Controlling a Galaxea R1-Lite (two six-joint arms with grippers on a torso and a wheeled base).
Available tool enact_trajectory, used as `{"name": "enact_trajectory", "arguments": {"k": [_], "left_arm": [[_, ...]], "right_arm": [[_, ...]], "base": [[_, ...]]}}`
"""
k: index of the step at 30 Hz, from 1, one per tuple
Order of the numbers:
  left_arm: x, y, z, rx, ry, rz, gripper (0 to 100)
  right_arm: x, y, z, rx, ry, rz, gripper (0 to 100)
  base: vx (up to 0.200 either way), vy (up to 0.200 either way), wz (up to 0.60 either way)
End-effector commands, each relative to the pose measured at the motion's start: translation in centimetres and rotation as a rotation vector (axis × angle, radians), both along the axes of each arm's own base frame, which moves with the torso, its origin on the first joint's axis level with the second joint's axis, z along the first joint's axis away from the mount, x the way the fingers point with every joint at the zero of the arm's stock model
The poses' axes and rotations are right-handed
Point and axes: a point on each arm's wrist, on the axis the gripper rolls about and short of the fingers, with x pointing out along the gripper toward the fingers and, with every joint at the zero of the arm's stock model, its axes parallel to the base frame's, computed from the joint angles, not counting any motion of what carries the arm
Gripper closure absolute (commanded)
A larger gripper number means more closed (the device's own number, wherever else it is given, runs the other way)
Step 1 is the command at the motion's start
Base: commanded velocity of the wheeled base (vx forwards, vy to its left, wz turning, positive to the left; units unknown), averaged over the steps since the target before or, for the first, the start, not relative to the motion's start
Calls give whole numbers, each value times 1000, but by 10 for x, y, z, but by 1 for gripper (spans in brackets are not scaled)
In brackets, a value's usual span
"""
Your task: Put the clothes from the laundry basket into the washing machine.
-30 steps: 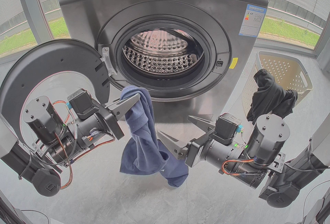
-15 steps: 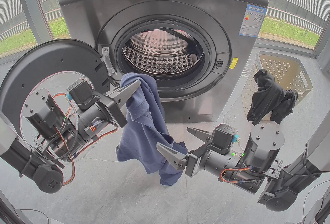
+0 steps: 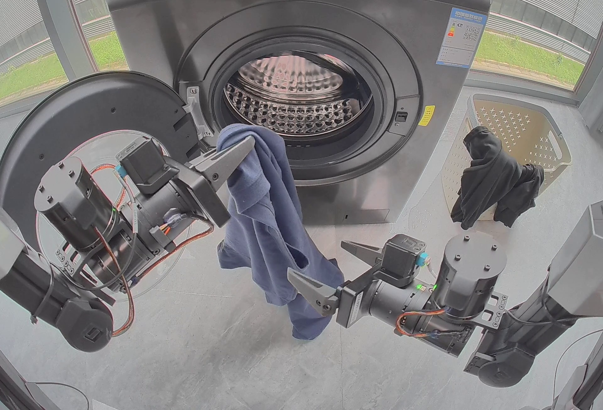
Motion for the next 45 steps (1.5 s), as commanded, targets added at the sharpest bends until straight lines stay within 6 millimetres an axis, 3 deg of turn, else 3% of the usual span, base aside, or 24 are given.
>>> {"name": "enact_trajectory", "arguments": {"k": [1,6,29,45], "left_arm": [[0,0,4,-10,-16,2,100],[-1,0,6,-13,-21,2,100],[-1,1,7,-12,-23,2,100],[-1,0,7,-18,-23,10,100]], "right_arm": [[4,4,-12,-27,13,-1,0],[5,6,-13,-32,13,-2,0],[35,28,-63,-110,66,-48,0],[65,46,-70,-68,30,-57,0]], "base": [[0,0,0],[0,0,0],[0,0,0],[0,0,0]]}}
